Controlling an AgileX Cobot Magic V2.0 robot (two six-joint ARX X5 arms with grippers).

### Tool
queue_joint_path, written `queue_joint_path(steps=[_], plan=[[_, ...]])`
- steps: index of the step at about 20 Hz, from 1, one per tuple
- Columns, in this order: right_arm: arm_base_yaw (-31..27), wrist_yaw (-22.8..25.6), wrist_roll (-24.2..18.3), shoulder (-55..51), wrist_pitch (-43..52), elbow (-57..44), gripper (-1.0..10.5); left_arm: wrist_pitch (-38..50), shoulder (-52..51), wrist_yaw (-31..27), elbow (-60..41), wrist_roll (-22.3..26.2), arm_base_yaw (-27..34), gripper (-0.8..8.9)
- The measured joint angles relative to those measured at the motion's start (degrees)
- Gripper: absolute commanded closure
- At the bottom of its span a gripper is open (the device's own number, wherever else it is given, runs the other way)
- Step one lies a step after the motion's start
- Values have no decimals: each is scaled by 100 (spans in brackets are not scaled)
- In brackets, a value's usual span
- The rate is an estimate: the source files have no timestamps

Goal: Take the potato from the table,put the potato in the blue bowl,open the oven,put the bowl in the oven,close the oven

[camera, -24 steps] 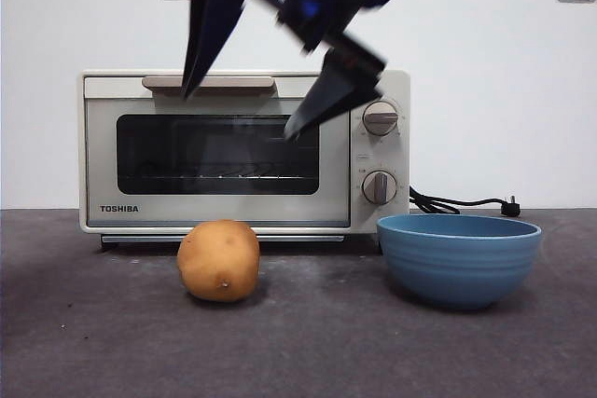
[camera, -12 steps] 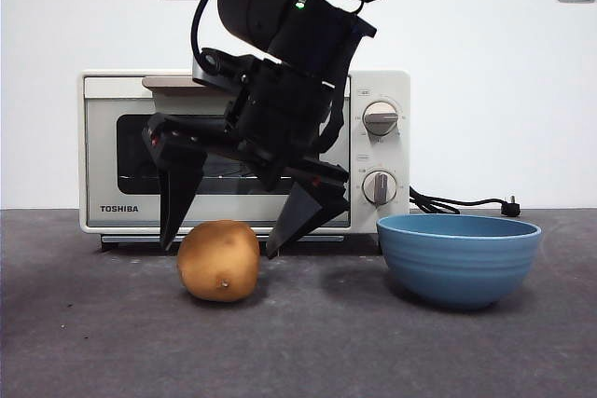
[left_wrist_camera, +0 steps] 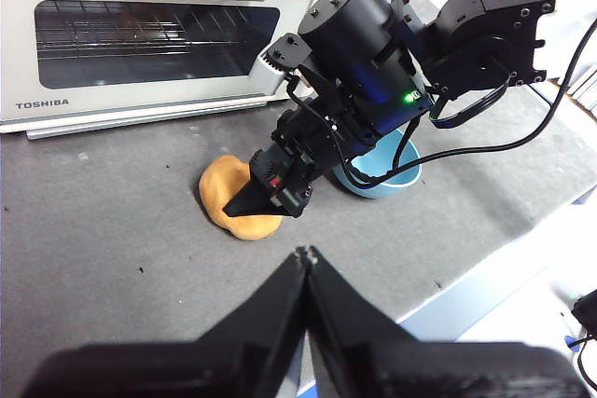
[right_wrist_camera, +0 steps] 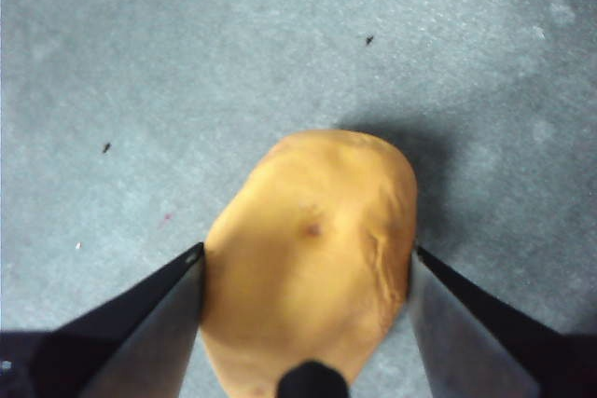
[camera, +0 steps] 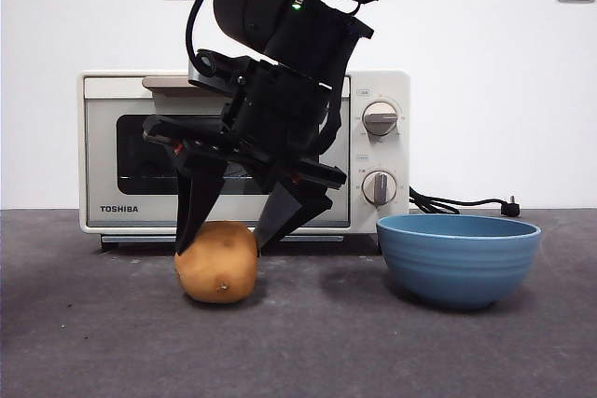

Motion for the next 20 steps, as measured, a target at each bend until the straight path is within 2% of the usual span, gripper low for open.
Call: queue_joint_path(steps=[3,7,10,13,17,20], plan=[[-17,136,-37,-315,-367,0,964,2,0,0,0,0,0,821],[-127,828,-275,-1666,-1051,28,964,2,2,-2,0,0,0,821],[-483,1167,-459,-2358,-1777,44,964,2,2,-2,0,0,0,821],[-979,1185,-549,-2544,-2286,37,964,7,2,-2,0,0,0,821],[-1362,1163,-588,-2546,-2065,-555,964,33,2,-2,0,0,0,821],[-1469,992,-584,-2546,-1443,-1307,964,37,4,-2,0,0,0,821]])
